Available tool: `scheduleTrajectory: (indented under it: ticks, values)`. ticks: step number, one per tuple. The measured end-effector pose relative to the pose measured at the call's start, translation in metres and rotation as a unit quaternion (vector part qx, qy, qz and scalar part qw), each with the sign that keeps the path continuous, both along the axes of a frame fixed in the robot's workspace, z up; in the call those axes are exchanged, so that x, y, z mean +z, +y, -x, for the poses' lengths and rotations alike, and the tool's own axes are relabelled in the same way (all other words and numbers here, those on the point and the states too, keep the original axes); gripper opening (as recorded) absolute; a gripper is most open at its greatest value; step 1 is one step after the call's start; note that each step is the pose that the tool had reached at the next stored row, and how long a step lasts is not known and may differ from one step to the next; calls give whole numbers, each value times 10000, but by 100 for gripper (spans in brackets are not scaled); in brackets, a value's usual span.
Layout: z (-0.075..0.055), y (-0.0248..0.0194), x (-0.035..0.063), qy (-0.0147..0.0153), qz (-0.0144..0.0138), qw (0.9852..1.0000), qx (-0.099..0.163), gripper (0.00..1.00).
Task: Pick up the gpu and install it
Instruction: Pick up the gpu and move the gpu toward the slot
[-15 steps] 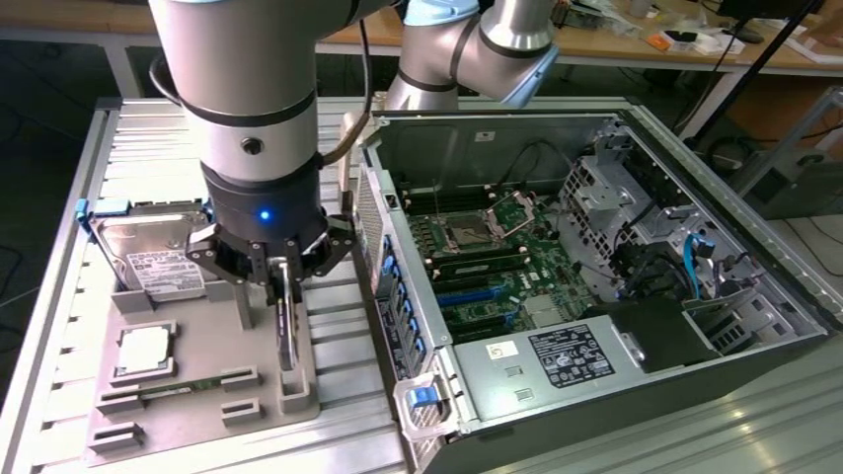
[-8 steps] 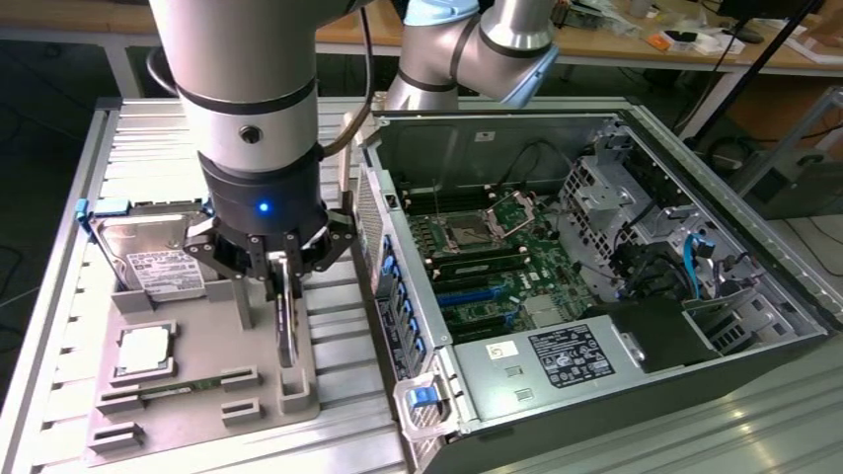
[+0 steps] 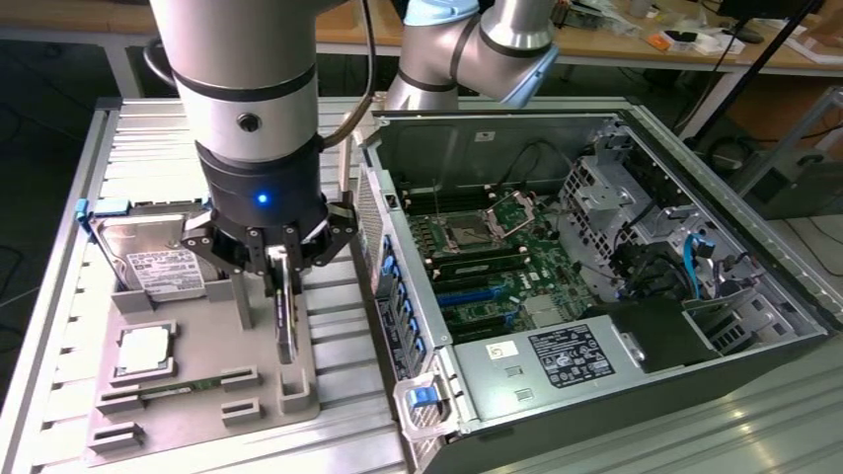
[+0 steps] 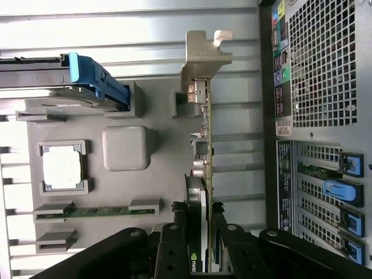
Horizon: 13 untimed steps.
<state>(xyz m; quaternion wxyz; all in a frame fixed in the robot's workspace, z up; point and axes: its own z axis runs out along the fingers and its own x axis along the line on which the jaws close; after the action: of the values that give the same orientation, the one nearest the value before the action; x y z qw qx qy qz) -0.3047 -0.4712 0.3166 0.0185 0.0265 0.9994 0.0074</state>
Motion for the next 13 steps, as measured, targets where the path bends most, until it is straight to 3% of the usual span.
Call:
scheduleTrajectory:
  ticks: [13]
  values:
    - [0,0,138,0,0,10000,0,27]
